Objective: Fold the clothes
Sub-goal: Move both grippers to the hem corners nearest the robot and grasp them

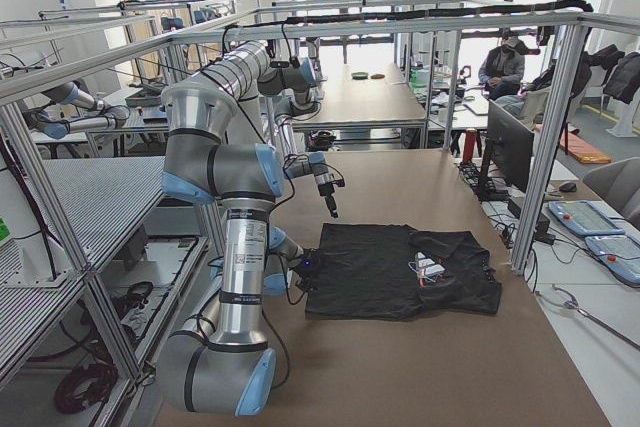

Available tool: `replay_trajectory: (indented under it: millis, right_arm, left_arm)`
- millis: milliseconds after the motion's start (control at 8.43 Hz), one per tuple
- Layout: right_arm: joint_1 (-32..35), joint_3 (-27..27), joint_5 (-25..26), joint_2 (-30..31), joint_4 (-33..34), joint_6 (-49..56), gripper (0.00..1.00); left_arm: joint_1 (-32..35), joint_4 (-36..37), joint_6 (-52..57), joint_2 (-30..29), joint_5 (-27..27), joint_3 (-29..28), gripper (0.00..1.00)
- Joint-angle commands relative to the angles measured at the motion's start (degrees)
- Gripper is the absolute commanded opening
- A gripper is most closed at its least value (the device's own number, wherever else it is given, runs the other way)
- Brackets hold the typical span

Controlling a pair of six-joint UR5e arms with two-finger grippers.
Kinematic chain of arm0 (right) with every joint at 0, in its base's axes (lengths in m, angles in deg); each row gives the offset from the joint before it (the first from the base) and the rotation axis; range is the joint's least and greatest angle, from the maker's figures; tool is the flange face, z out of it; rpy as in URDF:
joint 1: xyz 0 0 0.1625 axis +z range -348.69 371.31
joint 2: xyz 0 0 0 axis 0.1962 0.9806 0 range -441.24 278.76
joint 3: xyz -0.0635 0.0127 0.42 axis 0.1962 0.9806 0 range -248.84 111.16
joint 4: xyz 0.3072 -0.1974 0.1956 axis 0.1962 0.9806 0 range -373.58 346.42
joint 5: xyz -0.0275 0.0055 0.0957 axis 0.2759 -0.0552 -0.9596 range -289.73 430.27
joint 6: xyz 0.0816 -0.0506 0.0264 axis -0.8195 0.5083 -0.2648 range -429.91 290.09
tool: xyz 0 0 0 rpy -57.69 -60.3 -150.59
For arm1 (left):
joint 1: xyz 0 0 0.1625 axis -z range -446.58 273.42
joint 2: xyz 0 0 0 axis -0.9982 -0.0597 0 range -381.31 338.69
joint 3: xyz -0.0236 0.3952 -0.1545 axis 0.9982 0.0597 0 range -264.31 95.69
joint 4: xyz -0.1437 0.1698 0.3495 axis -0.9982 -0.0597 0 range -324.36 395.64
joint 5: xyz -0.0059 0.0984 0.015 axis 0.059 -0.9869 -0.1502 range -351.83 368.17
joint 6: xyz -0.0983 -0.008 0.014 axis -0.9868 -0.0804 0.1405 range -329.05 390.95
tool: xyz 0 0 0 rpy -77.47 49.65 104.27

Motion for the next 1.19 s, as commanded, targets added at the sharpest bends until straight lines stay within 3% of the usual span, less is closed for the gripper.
replay_trajectory:
  millis: [0,237,474,1067]
  right_arm:
    - [-0.1,0.0,-0.5,3.6,-2.9,1.8,0.91]
    - [0.2,0.0,-1.0,3.9,-3.0,2.7,0.93]
    - [0.5,0.0,-1.3,3.9,-3.0,5.0,0.93]
    - [0.5,0.2,-1.3,3.9,-3.0,5.1,0.94]
  left_arm:
    - [-4.9,0.0,-1.0,0.9,-2.2,-0.2,1.0]
    - [-5.2,0.5,-1.9,0.8,-2.3,-0.4,0.97]
    - [-5.2,1.1,-1.7,0.2,-2.9,-0.1,0.48]
    - [-4.3,3.6,-1.2,-0.9,-2.4,0.6,0.47]
